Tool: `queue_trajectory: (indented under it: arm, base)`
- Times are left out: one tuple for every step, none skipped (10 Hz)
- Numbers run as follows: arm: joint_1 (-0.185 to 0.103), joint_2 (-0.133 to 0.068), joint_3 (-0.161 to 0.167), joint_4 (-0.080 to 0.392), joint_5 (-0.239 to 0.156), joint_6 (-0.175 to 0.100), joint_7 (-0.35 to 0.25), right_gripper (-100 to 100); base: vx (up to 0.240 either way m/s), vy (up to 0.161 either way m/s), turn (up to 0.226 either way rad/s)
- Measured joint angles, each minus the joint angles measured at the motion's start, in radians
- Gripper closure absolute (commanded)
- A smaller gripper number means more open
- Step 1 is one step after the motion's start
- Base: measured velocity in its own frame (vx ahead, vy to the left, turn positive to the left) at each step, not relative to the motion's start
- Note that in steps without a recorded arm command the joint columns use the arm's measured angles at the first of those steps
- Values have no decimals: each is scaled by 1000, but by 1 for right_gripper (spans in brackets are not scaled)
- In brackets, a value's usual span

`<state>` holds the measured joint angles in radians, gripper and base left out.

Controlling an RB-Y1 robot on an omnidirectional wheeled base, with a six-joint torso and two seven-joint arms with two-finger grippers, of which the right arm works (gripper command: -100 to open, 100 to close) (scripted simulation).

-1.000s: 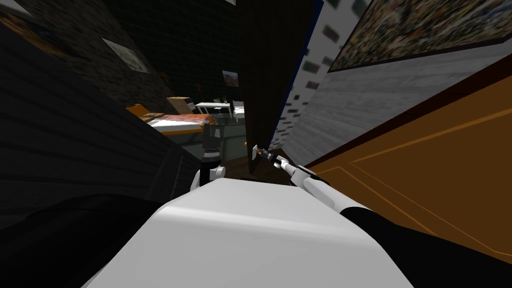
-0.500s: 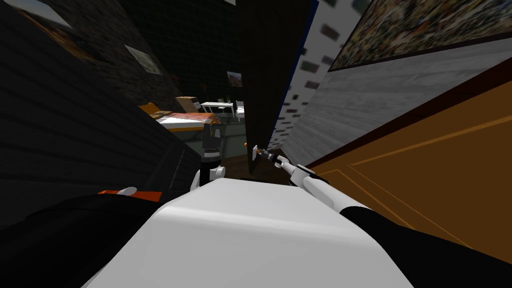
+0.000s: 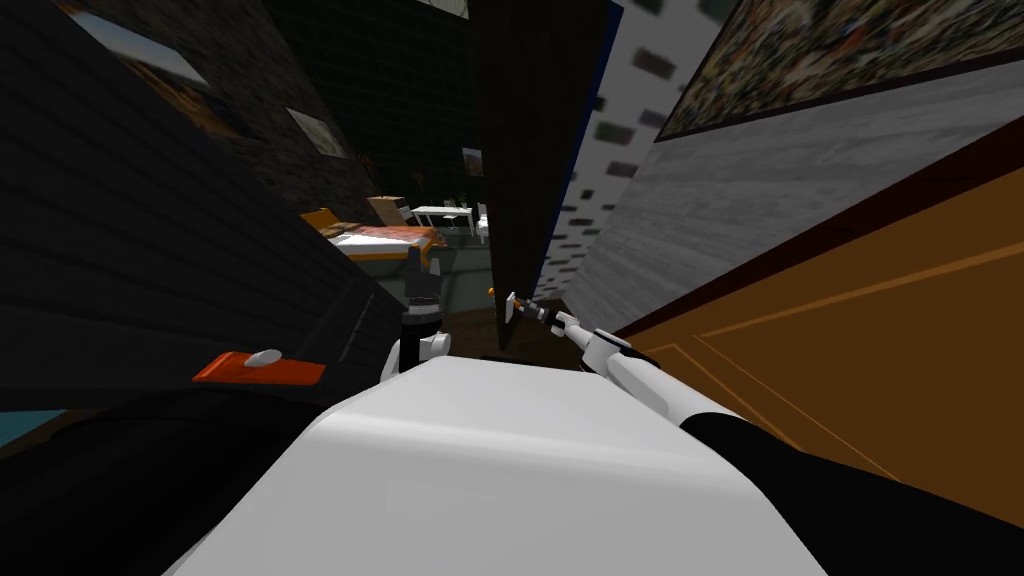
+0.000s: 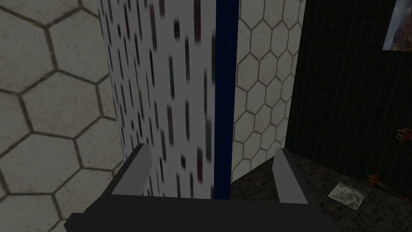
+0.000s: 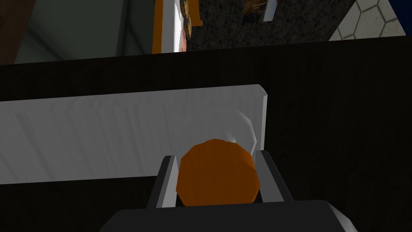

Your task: Pull the door open

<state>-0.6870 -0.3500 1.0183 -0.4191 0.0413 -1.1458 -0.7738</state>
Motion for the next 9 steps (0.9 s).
queue_trajectory:
  arm:
    - [-4, 2, 2, 7, -4, -5, 0, 100]
    - [-7, 4, 4, 11, -8, -10, 0, 100]
    - [-10, 5, 7, 20, -11, -17, 0, 100]
    - [-8, 0, 11, 16, -14, -19, -1, 100]
    - [-10, -2, 14, 19, -17, -22, -1, 100]
    - [-15, 3, 18, 36, -21, -32, 0, 100]
    - [-10, -8, 21, 19, -25, -28, 0, 100]
    - [-12, -6, 26, 31, -28, -35, -1, 100]
    - [-15, -1, 30, 47, -31, -47, -2, 100]
  base:
    - [-54, -204, 149]
    - [-43, -192, 145]
    - [-32, -193, 190]
    - [-50, -205, 171]
    - [-53, -203, 153]
    - [-44, -207, 177]
    - [-20, -192, 195]
    - [-27, -186, 161]
    - [-43, -190, 148]
